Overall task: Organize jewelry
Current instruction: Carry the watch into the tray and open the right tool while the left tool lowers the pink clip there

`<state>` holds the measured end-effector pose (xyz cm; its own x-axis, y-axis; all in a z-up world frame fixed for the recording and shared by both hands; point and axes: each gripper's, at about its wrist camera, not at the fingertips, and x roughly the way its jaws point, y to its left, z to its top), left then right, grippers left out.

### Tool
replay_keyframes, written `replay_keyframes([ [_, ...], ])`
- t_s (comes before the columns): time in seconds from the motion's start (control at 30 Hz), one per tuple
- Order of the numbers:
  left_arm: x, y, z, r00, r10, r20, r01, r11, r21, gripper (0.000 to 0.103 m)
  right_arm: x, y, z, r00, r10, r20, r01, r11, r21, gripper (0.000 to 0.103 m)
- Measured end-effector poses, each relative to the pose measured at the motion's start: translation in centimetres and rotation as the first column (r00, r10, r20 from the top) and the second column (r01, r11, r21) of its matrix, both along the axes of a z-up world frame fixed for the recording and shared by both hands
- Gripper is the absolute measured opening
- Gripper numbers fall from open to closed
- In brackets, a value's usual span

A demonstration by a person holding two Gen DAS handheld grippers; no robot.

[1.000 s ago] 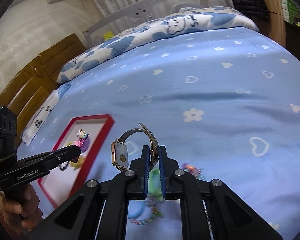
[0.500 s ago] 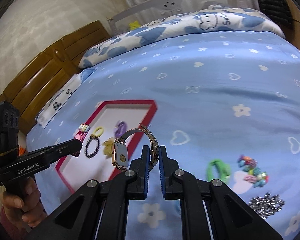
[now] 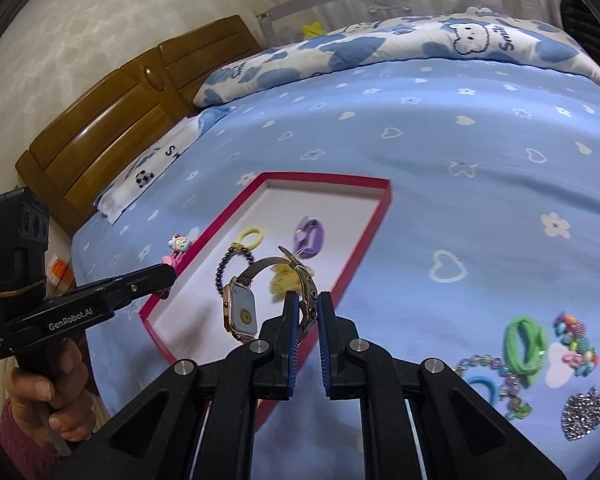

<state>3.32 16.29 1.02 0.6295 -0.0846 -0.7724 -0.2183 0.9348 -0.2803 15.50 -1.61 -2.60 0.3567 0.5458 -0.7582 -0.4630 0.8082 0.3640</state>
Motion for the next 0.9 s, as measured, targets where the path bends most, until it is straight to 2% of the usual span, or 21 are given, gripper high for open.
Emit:
replay_keyframes([
  [0.2, 0.3, 1.0, -1.0, 0.999, 0.019, -0.029, -0.019, 1.0, -0.002, 0.015, -0.1, 2.5, -0.7, 0.999, 0.045, -0.01, -0.045, 0.999, -0.011, 0.008],
  [0.43, 1.6, 2.3, -2.8, 0.997, 0.048, -0.068, -0.049, 0.999, -0.006, 0.015, 0.2, 5.1, -3.0, 0.995, 0.087, -0.051, -0.09, 0.994, -0.059, 0.008],
  [0.67, 3.3, 2.9, -4.9, 0.993, 0.047, -0.109, -0.047, 0.999, 0.002, 0.015, 1.0, 6.0, -5.4, 0.991, 0.092, -0.097, -0.102, 0.989, -0.108, 0.008],
  [0.9, 4.6, 3.1, -6.6, 0.988, 0.045, -0.147, -0.042, 0.999, 0.021, 0.016, 1.2, 7.0, -6.1, 0.987, 0.112, -0.113, -0.128, 0.981, -0.144, 0.008],
])
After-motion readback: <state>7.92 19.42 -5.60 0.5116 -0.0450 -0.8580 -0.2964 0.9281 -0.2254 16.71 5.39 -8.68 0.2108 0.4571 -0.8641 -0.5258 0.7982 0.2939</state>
